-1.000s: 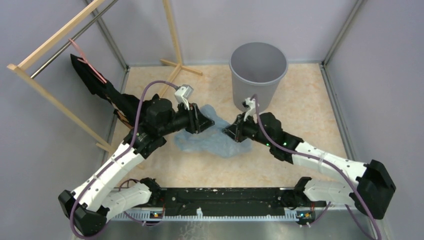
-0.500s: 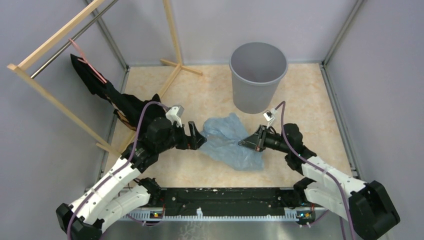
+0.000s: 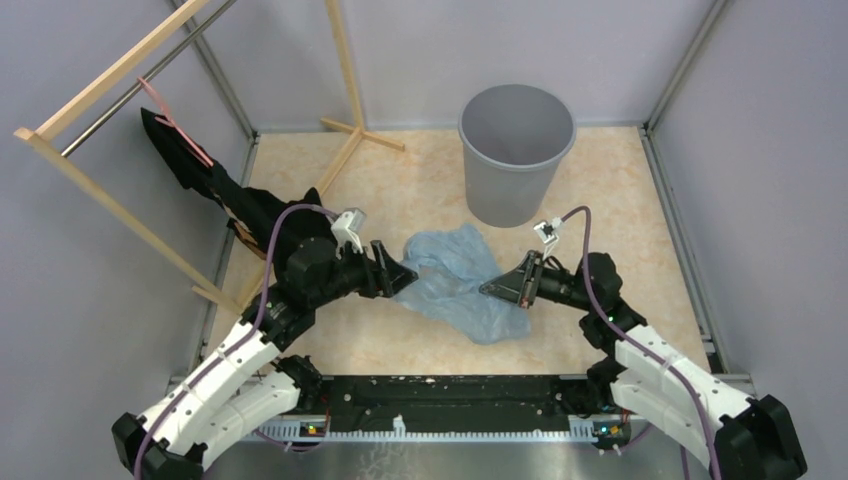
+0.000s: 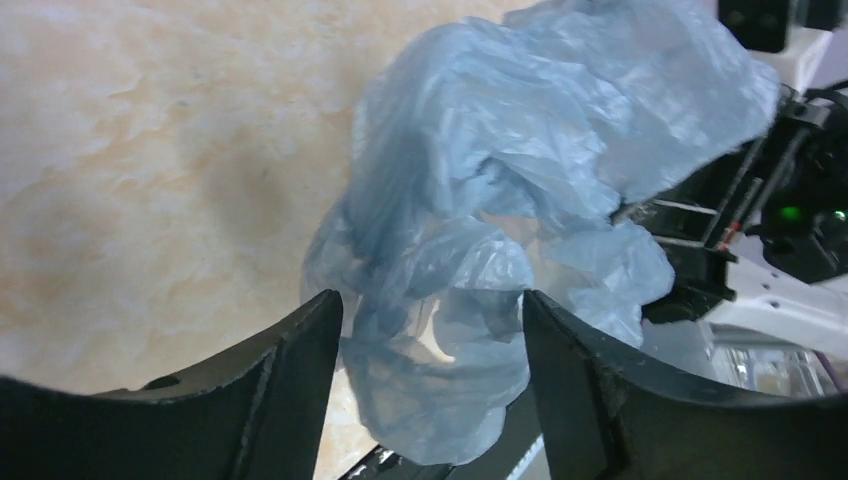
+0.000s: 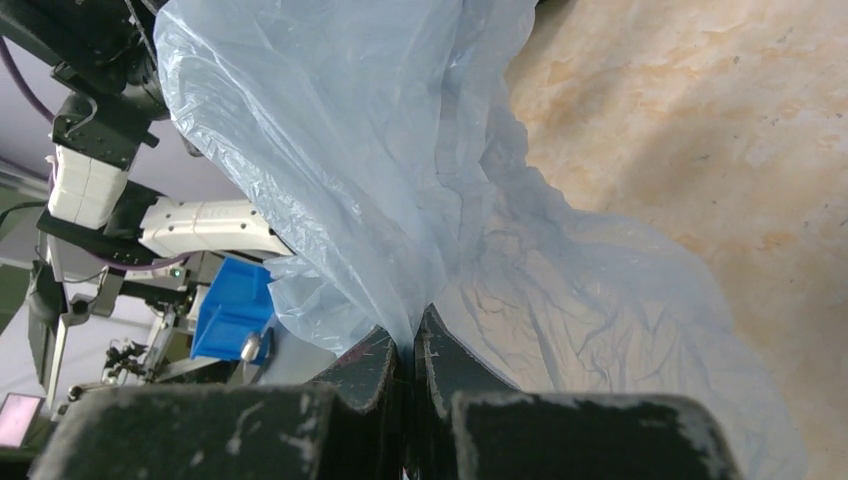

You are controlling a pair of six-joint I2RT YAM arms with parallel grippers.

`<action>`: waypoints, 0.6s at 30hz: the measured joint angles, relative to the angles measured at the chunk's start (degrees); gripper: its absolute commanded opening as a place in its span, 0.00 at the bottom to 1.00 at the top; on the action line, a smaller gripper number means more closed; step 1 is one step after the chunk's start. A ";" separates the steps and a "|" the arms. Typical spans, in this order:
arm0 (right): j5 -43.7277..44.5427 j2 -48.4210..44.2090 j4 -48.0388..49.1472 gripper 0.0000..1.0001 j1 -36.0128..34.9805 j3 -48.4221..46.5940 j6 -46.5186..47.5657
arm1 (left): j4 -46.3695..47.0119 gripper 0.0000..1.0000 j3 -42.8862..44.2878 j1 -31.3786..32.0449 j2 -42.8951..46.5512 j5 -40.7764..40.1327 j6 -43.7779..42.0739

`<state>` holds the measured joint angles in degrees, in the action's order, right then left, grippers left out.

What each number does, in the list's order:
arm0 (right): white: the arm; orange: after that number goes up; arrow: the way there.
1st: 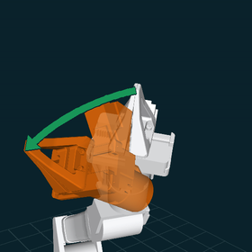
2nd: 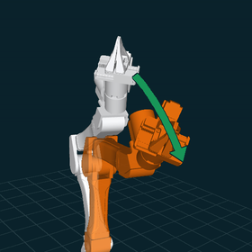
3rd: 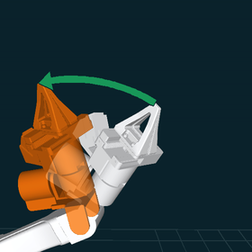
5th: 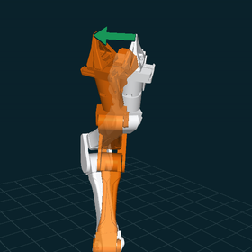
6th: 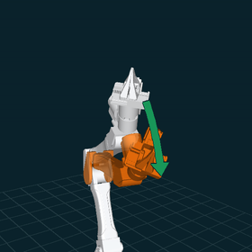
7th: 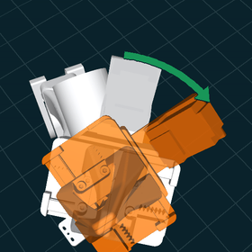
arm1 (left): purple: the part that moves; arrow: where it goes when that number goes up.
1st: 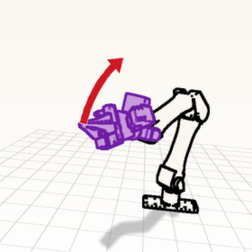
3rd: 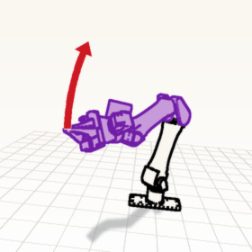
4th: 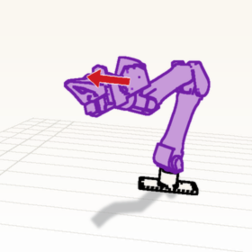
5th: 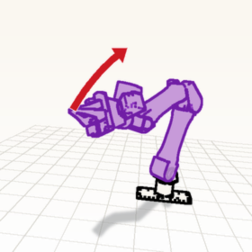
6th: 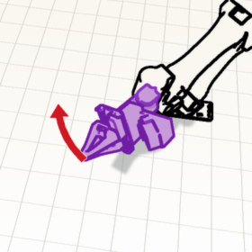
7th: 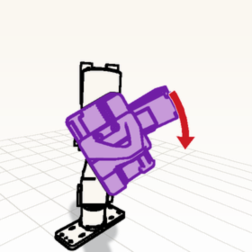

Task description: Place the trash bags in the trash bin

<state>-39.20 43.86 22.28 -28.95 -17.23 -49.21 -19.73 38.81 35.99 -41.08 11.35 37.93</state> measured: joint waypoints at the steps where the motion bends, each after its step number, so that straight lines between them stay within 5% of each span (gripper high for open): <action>1: 0.07 -0.26 -0.33 0.00 0.00 0.00 0.09 | 1.03 0.42 -0.20 0.00 -0.20 1.75 0.22; 7: 4.26 -2.60 -7.04 0.00 0.00 -0.26 1.92 | -0.63 0.02 0.68 0.02 -0.28 3.39 -0.57; 12: 12.90 -2.47 -15.91 0.00 0.00 -1.36 3.67 | -5.55 0.00 5.55 0.00 1.77 -1.03 -3.26; 18: 15.65 5.62 -19.41 0.13 0.11 -4.96 6.88 | -7.93 0.00 13.86 0.00 3.50 -4.79 -6.88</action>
<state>-23.55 49.47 2.87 -28.84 -22.20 -42.33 -27.66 52.66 35.99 -37.58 6.57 31.05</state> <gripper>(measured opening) 0.074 0.007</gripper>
